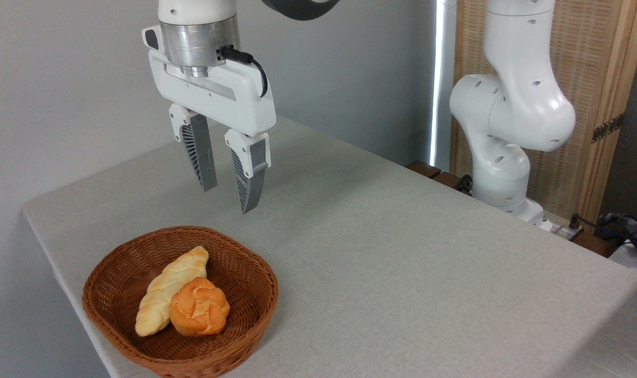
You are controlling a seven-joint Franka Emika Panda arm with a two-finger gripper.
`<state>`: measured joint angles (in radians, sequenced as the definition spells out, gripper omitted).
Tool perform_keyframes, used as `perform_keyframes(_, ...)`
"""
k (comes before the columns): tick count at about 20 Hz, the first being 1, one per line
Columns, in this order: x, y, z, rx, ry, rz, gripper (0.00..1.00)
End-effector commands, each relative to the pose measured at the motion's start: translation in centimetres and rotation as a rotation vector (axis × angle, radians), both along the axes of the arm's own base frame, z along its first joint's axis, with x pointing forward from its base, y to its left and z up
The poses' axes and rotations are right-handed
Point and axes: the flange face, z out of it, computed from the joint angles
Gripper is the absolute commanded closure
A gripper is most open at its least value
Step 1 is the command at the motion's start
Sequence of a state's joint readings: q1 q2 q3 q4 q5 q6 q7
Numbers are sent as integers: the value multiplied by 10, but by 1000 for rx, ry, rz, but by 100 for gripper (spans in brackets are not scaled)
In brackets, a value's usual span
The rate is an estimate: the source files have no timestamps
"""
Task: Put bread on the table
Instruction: 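Lower the open gripper into the wicker basket over the round orange bun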
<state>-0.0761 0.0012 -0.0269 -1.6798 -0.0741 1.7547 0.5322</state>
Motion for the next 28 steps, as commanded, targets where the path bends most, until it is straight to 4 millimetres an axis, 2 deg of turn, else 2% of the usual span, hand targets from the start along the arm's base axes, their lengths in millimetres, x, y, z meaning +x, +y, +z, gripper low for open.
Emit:
perform_keyframes(1, -4, 2, 2, 4, 9, 0, 0)
perform_keyframes(14, -1, 2, 0, -2, -9, 4, 0)
perform_keyframes(19, 8, -13, -7, -26, -91, 0, 0)
perform_keyframes(21, 13, -27, -17, -78, -138, 0, 0)
perform_keyframes(24, 16, -54, -46, -151, -201, 7, 0)
perform_keyframes(26, 14, -66, -62, -166, -228, 5, 0)
perform_keyframes(28, 15, -68, -72, -168, -252, 9, 0)
